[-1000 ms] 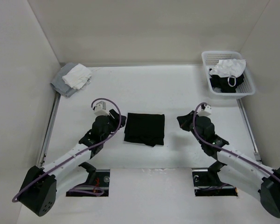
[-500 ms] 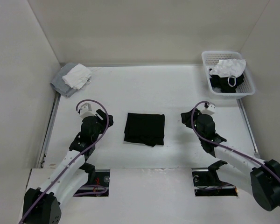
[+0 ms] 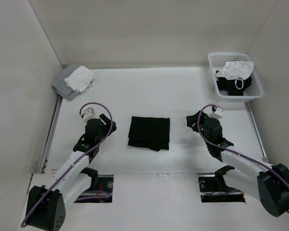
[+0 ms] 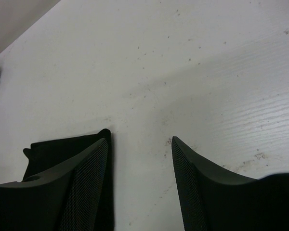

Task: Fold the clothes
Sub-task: Fold the tank top

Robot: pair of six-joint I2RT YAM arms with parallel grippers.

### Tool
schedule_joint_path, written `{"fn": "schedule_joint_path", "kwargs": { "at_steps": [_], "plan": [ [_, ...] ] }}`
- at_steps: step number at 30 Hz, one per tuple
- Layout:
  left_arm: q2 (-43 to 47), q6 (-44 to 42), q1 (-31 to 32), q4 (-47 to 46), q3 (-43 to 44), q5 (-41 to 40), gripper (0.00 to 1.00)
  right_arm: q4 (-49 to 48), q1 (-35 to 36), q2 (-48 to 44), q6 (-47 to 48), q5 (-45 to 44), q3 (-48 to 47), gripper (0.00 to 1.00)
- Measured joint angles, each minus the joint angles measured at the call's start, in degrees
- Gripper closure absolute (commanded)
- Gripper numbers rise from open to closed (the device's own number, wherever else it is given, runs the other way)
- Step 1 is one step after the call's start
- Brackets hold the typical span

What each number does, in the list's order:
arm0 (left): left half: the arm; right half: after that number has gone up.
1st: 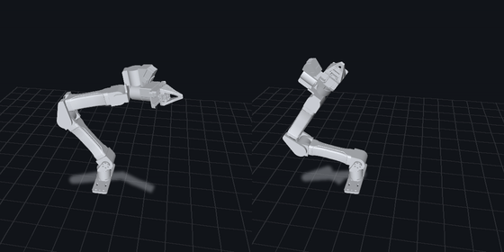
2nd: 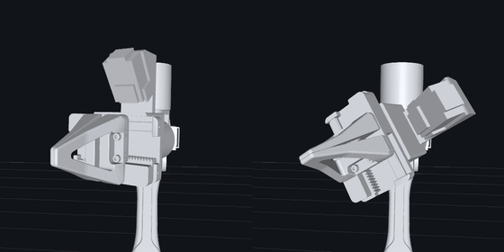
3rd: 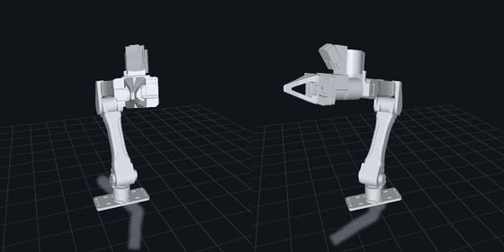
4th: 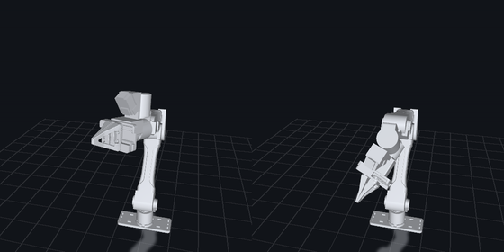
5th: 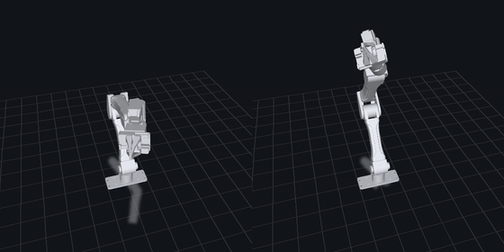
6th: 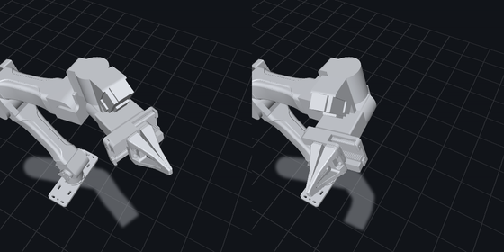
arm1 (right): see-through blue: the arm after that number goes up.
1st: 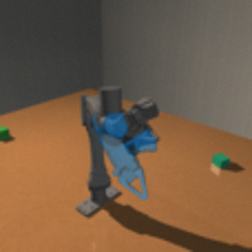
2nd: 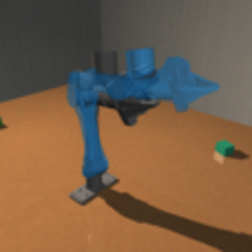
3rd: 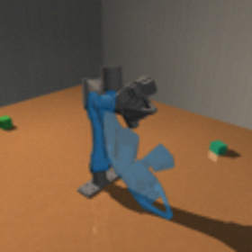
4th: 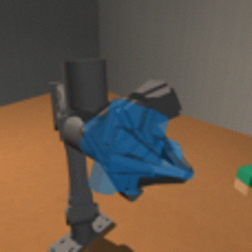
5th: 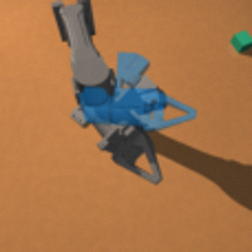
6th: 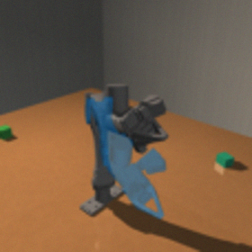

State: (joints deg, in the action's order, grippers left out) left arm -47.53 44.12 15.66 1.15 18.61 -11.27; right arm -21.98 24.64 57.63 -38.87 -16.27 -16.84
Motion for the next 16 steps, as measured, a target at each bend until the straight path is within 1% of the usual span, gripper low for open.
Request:
{"fn": "schedule_joint_path", "kwargs": {
  "at_steps": [10,13,16],
  "plan": [
    [-1.84,0.02,0.0,-1.46,0.0,1.66,0.41,-1.29,-0.22,2.51,-0.15,0.11,0.0,0.39],
    [-2.1,0.02,0.0,-1.79,0.0,1.88,0.43,-1.66,-0.22,2.78,-0.17,0.11,0.0,0.39],
    [-2.82,0.0,0.02,-1.81,0.0,2.05,0.39,-1.7,-0.22,3.13,-0.17,0.13,0.0,0.39]
  ]
}}
